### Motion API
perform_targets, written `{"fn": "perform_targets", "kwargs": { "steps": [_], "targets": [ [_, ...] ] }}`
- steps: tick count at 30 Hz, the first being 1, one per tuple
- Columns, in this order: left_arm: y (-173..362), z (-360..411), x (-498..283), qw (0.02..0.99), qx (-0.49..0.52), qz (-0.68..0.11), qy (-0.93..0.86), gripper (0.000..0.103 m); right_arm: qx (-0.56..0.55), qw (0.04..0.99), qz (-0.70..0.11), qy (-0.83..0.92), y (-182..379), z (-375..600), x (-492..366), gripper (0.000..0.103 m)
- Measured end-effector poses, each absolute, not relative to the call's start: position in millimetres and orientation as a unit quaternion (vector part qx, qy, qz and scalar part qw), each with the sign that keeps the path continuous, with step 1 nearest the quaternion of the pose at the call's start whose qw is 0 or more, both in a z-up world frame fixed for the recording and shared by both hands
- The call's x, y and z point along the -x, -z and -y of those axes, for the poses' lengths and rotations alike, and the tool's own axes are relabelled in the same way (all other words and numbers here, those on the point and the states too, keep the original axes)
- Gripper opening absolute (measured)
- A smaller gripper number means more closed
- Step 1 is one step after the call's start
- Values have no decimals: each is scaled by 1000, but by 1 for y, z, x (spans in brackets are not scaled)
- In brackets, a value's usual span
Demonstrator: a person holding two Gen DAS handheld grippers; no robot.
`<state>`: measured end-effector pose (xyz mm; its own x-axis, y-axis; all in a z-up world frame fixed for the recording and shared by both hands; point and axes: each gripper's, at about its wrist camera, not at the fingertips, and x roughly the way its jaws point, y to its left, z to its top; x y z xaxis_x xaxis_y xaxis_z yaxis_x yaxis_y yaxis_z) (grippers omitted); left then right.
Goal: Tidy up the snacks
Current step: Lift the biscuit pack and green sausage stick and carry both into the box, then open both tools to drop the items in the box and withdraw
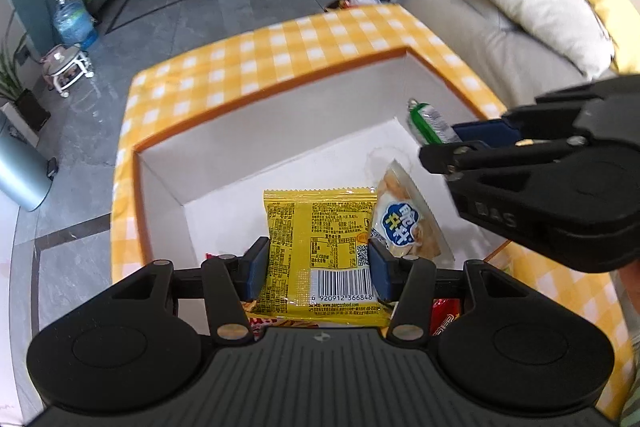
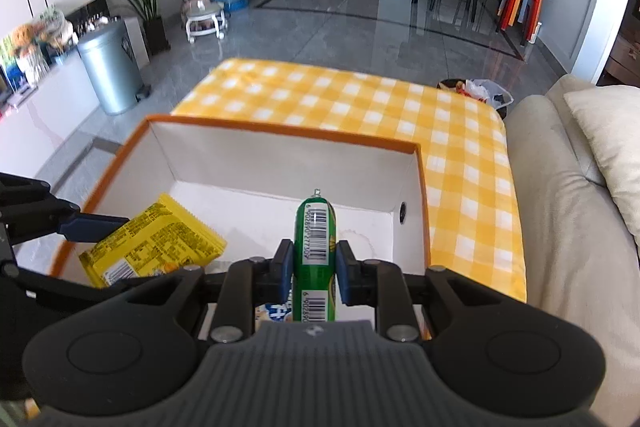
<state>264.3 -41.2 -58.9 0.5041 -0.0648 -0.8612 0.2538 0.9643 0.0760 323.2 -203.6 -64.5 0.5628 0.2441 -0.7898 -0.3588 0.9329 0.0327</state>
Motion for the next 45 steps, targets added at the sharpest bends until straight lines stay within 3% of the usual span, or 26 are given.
{"fn": "perform_targets", "kwargs": {
  "steps": [15, 29, 34, 38, 41, 45],
  "targets": [
    [103, 52, -289, 821, -120, -544, 122, 58, 116, 833, -514, -169, 128, 187, -347, 19],
    [99, 42, -289, 823, -99, -549, 103, 59, 111, 834, -517, -160, 122, 191, -350, 21],
    [92, 40, -285, 828, -101, -543, 97, 64, 102, 840, -508, -161, 111, 195, -344, 35],
    [85, 40, -279, 835, -104, -532, 95, 74, 98, 846, -499, -158, 103, 198, -337, 46],
    [77, 39, -271, 841, -102, -523, 98, 76, 89, 854, -487, -157, 94, 202, -331, 56],
    [65, 36, -259, 852, -101, -506, 92, 76, 72, 865, -472, -154, 81, 207, -319, 62]
  ]
}}
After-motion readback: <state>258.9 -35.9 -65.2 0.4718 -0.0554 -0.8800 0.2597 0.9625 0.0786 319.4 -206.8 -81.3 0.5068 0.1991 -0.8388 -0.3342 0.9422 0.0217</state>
